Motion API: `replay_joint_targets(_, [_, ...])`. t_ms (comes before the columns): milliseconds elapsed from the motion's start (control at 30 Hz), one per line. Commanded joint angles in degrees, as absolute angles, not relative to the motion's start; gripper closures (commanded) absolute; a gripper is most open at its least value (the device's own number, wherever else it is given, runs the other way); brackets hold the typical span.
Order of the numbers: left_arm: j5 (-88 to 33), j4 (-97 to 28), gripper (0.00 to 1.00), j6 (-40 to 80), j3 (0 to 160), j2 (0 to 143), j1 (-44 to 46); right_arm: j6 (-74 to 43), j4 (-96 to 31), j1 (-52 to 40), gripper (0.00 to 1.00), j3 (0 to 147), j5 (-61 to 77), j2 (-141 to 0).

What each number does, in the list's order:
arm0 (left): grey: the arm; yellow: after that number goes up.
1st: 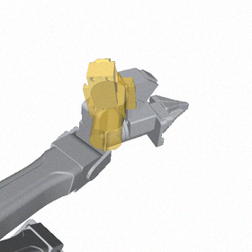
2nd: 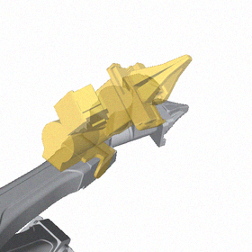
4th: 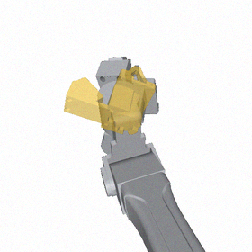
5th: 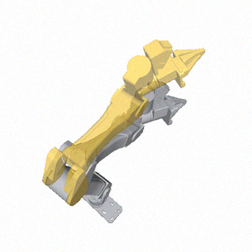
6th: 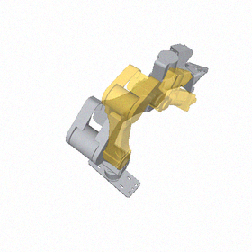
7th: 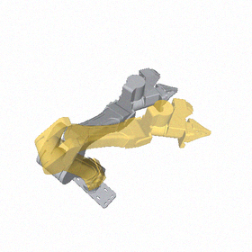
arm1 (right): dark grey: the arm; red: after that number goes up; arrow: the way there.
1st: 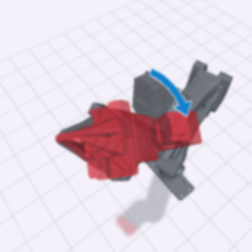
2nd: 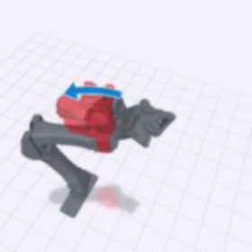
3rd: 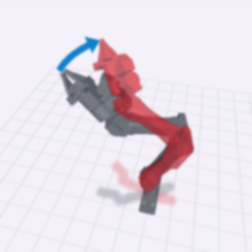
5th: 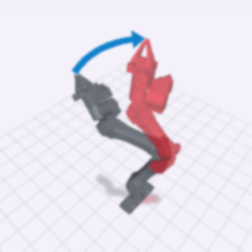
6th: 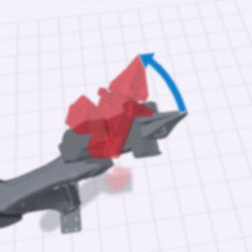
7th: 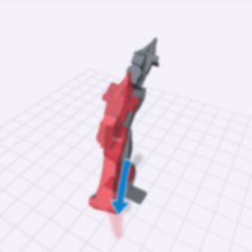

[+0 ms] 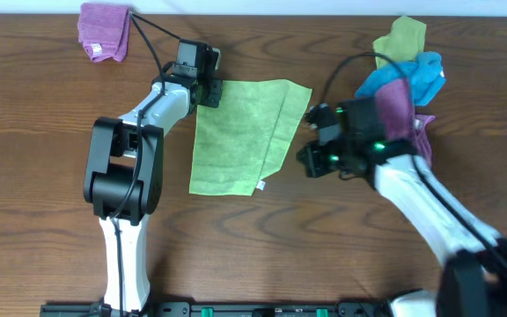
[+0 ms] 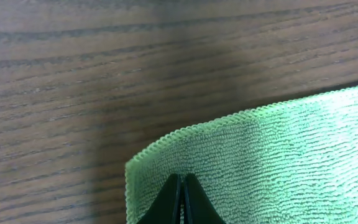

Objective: Fold the cloth
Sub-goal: 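Grasp the cloth edges with both grippers and pull to flatten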

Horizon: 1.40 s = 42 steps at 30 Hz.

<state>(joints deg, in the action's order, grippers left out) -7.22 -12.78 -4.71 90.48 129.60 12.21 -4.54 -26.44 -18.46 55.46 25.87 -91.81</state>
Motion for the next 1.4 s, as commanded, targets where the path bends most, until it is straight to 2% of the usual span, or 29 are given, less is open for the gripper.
replay_joint_targets(0, [-5.13, -13.43, 0.94, -4.75, 91.24, 131.98, 11.40, -6.90, -24.27, -20.27, 0.99, 54.81, 27.70, -95.88])
replay_joint_targets(333, [-5.13, -13.63, 0.94, -4.73, 91.24, 131.98, 11.38, -7.27, -10.39, -24.03, 0.98, 54.89, 27.27, -103.92])
replay_joint_targets(833, [-4.43, -14.17, 0.94, -4.75, 91.24, 131.98, 10.76, -7.25, -9.76, -25.17, 0.99, 55.18, 24.01, -109.08])
replay_joint_targets(1033, [-2.17, -16.08, 0.94, -5.41, 91.22, 132.00, 10.07, -7.22, -13.04, -25.15, 0.99, 55.18, 22.96, -109.56])
replay_joint_targets(1367, [-0.91, -17.67, 0.95, -9.26, 91.24, 132.00, 4.51, -2.22, -30.35, -22.39, 0.99, 63.61, 18.15, -109.51])
